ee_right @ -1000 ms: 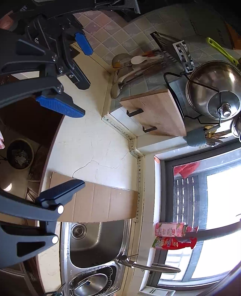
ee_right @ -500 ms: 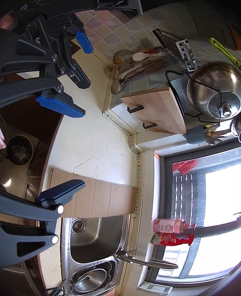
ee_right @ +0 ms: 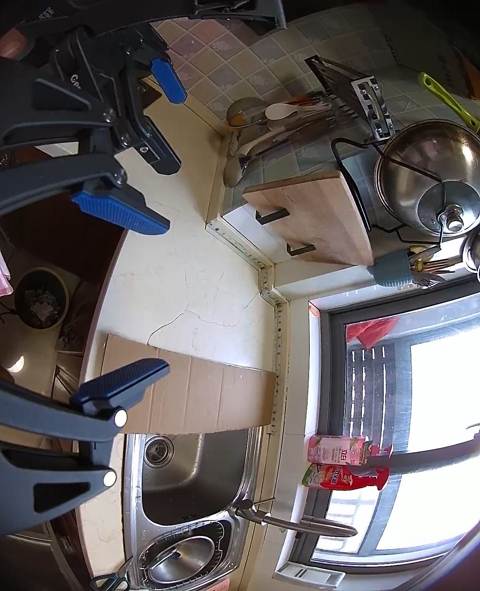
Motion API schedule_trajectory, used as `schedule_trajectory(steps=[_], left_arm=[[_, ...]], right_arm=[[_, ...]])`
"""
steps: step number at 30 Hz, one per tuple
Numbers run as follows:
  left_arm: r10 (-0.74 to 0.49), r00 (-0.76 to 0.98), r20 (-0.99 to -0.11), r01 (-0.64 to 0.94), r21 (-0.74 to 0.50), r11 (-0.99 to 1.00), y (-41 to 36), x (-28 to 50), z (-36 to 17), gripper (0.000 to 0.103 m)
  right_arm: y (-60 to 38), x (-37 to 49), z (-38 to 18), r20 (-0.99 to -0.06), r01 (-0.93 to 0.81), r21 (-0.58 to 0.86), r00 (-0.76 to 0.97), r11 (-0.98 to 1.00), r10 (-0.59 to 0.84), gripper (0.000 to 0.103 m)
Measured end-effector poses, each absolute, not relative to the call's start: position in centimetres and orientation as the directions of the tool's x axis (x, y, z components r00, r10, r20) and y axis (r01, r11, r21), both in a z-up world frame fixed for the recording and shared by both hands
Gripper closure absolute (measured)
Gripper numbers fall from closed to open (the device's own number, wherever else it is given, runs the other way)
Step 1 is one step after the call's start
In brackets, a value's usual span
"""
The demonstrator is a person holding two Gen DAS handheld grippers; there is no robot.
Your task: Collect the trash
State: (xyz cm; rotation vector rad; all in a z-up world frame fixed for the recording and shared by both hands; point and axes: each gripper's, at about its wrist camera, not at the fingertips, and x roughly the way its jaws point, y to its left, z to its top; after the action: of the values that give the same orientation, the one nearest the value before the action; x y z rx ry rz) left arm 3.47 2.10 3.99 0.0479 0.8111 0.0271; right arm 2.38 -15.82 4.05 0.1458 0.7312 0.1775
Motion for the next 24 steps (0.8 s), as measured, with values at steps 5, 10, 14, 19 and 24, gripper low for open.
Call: schedule_trajectory(steps=[5, 10, 14, 19, 24], left_arm=[[0.045, 0.686, -0.727, -0.006, 0.056, 0.998, 2.06, 3.41, 3.89, 0.001], [0.046, 0.685, -0.727, -0.005, 0.059, 0.998, 2.06, 3.27, 3.81, 0.001], [0.052, 0.685, -0.727, -0.006, 0.065, 0.998, 1.99, 3.18, 3.8, 0.001], [0.055, 0.683, -0.728, -0.009, 0.067, 0.998, 2.09, 2.86, 3.85, 0.001], [0.067, 0.689, -0.722, -0.013, 0.08, 0.997, 2.15, 2.63, 3.98, 0.001]], right_arm=[[-16.0, 2.43, 3.91, -0.652, -0.108, 0.197, 0.728, 0.975, 0.212, 0.033], [-16.13, 2.28, 3.82, -0.65, -0.106, 0.197, 0.73, 0.975, 0.21, 0.033], [-16.06, 2.22, 3.81, -0.65, -0.108, 0.184, 0.733, 0.977, 0.203, 0.033], [-15.85, 1.96, 3.8, -0.651, -0.108, 0.185, 0.731, 0.977, 0.204, 0.033], [-15.64, 1.83, 3.78, -0.649, -0.109, 0.185, 0.732, 0.977, 0.205, 0.033]])
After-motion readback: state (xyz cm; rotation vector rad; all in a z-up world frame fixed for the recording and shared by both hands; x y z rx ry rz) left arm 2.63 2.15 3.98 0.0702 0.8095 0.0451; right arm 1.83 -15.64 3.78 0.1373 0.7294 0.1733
